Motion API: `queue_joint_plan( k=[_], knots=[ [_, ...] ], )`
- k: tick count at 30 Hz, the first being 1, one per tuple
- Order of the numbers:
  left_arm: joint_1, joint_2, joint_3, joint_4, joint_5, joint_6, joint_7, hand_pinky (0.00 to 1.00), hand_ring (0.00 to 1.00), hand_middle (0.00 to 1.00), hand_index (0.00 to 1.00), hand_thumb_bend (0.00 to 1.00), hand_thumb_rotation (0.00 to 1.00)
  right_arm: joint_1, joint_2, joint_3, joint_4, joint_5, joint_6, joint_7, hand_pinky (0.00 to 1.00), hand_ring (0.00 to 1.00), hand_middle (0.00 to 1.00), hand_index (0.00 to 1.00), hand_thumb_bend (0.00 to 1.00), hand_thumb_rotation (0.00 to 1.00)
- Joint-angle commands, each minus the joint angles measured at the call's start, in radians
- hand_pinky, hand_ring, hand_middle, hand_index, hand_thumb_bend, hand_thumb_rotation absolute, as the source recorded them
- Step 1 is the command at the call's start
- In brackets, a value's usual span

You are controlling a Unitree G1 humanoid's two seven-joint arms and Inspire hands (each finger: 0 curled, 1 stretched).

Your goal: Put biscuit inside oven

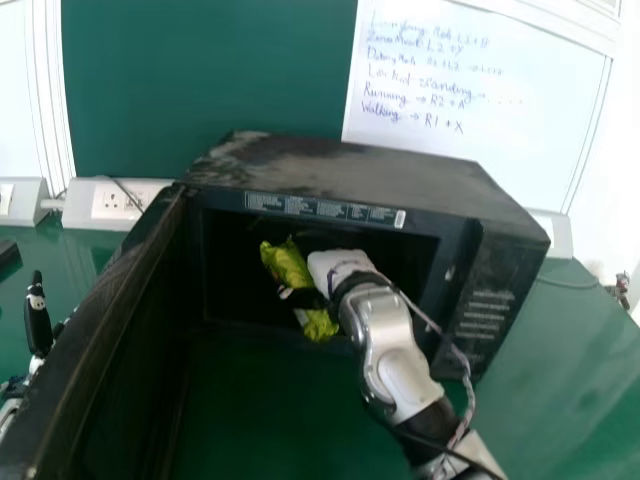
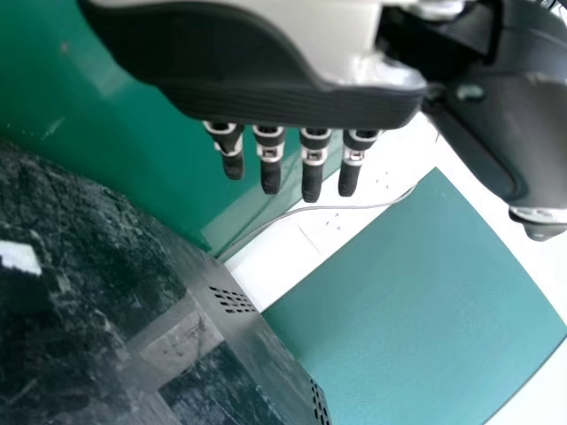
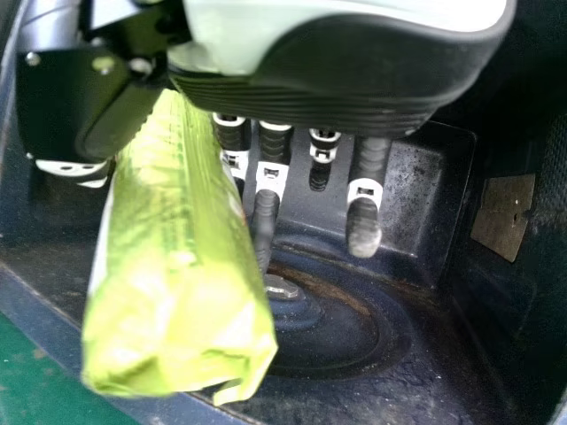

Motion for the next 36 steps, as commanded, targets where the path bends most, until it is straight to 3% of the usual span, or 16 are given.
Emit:
queue_joint_plan(
  k=[1,5,10,21,36],
  knots=[
    [0.004,-0.005,0.002,-0.003,-0.013,-0.01,-0.014,0.69,0.76,0.79,0.76,0.62,0.0,-0.059,0.003,0.009,0.051,0.018,0.009,-0.039,0.15,0.22,0.47,0.69,0.56,0.0],
    [0.006,-0.003,0.001,-0.006,-0.014,-0.009,-0.011,0.68,0.76,0.79,0.76,0.63,0.0,-0.104,0.032,0.015,0.167,0.057,0.022,-0.118,0.1,0.17,0.47,0.72,0.56,0.0],
    [0.009,-0.006,0.001,-0.008,-0.021,-0.007,-0.009,0.68,0.76,0.79,0.76,0.64,0.0,-0.14,0.042,0.033,0.268,0.108,0.012,-0.209,0.1,0.17,0.47,0.75,0.56,0.0],
    [0.019,-0.006,-0.005,-0.022,-0.033,-0.008,0.002,0.69,0.76,0.79,0.76,0.63,0.0,-0.225,0.055,0.07,0.446,0.206,-0.007,-0.308,0.1,0.17,0.47,0.79,0.56,0.0],
    [0.023,-0.013,-0.011,-0.029,-0.034,-0.013,-0.003,0.7,0.78,0.81,0.79,0.62,0.0,-0.286,0.063,0.102,0.603,0.286,-0.079,-0.491,0.1,0.17,0.47,0.7,0.57,0.0]
  ],
)
